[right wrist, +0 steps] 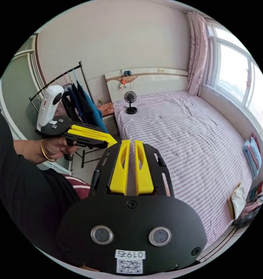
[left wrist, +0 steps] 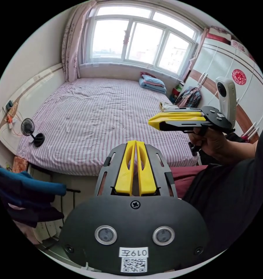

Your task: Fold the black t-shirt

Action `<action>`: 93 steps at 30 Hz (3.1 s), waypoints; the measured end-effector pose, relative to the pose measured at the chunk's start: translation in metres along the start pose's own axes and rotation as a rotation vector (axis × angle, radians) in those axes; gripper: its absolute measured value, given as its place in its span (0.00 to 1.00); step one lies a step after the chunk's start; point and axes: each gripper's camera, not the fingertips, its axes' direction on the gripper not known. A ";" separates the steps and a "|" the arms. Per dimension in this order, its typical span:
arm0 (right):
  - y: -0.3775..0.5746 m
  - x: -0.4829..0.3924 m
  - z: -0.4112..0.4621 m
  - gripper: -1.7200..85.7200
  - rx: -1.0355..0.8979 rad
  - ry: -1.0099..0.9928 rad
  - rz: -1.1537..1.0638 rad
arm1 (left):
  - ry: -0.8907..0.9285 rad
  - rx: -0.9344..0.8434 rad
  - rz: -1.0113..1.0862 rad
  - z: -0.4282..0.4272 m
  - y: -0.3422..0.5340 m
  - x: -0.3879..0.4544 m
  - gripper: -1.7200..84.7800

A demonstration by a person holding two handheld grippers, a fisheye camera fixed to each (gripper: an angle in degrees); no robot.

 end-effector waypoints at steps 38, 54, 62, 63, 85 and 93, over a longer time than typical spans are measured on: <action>-0.364 -0.477 0.565 0.16 -0.022 -0.266 -0.568 | -0.507 0.192 -0.781 -0.209 0.537 -0.216 0.03; -0.356 -0.558 0.669 0.01 -0.102 -0.114 -0.591 | -0.369 0.279 -0.664 -0.245 0.640 -0.297 0.03; -0.335 -0.562 0.662 0.01 0.055 -0.156 -0.532 | -0.331 0.299 -0.639 -0.265 0.675 -0.319 0.03; -0.331 -0.564 0.661 0.01 0.063 -0.147 -0.537 | -0.336 0.295 -0.629 -0.269 0.678 -0.321 0.03; -0.259 -0.560 0.551 0.01 0.127 -0.193 -0.550 | -0.299 0.354 -0.463 -0.335 0.660 -0.355 0.03; -0.201 -0.547 0.470 0.01 0.111 -0.141 -0.567 | -0.358 0.380 -0.316 -0.372 0.605 -0.357 0.03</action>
